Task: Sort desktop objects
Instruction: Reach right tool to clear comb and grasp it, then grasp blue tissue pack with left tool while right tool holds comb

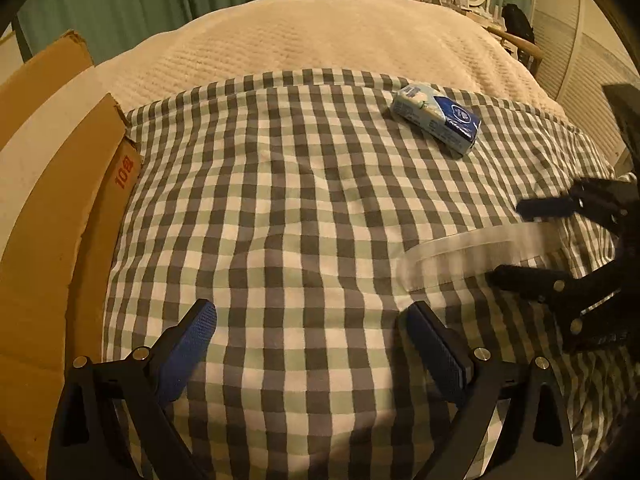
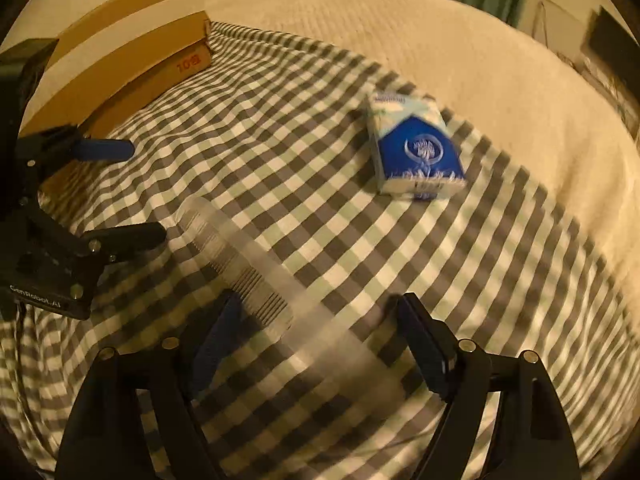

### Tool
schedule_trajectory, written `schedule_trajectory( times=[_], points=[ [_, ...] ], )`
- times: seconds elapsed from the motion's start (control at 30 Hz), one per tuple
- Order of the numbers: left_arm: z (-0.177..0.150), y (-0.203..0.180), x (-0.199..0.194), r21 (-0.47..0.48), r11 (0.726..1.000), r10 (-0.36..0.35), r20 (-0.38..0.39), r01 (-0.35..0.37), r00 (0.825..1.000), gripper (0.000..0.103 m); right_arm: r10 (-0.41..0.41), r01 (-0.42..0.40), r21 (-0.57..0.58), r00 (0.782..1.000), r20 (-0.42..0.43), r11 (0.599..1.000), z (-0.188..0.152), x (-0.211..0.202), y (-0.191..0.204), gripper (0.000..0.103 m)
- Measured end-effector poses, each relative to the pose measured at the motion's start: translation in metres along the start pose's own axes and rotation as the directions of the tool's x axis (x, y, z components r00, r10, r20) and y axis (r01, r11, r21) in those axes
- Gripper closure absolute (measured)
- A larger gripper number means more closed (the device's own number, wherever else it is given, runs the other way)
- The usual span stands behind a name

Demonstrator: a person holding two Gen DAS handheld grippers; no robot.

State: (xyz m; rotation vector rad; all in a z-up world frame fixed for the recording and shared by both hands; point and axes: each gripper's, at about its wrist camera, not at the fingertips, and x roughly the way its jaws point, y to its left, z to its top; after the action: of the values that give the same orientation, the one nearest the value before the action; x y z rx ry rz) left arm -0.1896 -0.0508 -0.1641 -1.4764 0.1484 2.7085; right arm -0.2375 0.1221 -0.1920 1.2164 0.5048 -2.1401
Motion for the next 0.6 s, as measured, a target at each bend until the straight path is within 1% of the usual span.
schedule_trajectory(
  times=[0.03,0.07,0.1,0.13,0.2,0.33,0.4,0.43,0.53,0.6],
  points=[
    [0.0,0.001,0.0,-0.002,1.0,0.0,-0.001,0.0,1.0,0.005,0.004,-0.004,0.027,1.0,-0.001,1.0,-0.003,-0.001,-0.001,0.038],
    [-0.001,0.002,-0.001,-0.006,1.0,0.001,-0.002,-0.001,1.0,0.005,0.0,0.0,0.046,1.0,-0.006,0.999,-0.005,-0.004,0.0,0.045],
    [-0.002,0.004,-0.003,-0.012,1.0,0.004,-0.003,-0.004,1.0,0.005,-0.022,0.022,0.053,1.0,-0.002,0.998,-0.007,-0.01,0.003,0.058],
    [-0.002,0.006,-0.003,-0.017,1.0,0.005,-0.005,-0.006,1.0,0.005,-0.049,0.049,0.054,0.999,-0.003,0.997,-0.01,-0.015,0.008,0.07],
    [-0.003,0.01,-0.005,-0.036,0.999,0.005,-0.007,-0.006,1.0,0.005,-0.076,0.076,0.056,0.997,-0.011,0.996,-0.014,-0.021,0.017,0.077],
    [-0.005,0.018,-0.012,-0.072,0.997,-0.006,0.004,0.006,1.0,0.005,-0.126,0.129,0.083,0.991,-0.042,0.988,-0.028,-0.034,0.036,0.077],
    [-0.006,0.018,-0.015,-0.074,0.997,-0.007,0.008,0.007,1.0,0.005,-0.156,0.161,0.11,0.986,-0.051,0.981,-0.033,-0.041,0.037,0.077],
    [-0.005,0.016,-0.017,-0.072,0.997,-0.012,0.015,0.013,1.0,0.005,-0.162,0.168,0.126,0.985,-0.057,0.978,-0.035,-0.044,0.035,0.077],
    [0.007,0.005,-0.022,-0.048,0.998,-0.041,0.035,0.043,0.999,0.005,-0.22,0.226,0.194,0.974,-0.05,0.955,-0.044,-0.06,0.023,0.077],
    [0.018,-0.005,-0.024,-0.028,0.998,-0.051,0.062,0.052,0.997,0.005,-0.257,0.257,0.281,0.966,-0.038,0.925,-0.047,-0.07,0.005,0.077]
  ],
)
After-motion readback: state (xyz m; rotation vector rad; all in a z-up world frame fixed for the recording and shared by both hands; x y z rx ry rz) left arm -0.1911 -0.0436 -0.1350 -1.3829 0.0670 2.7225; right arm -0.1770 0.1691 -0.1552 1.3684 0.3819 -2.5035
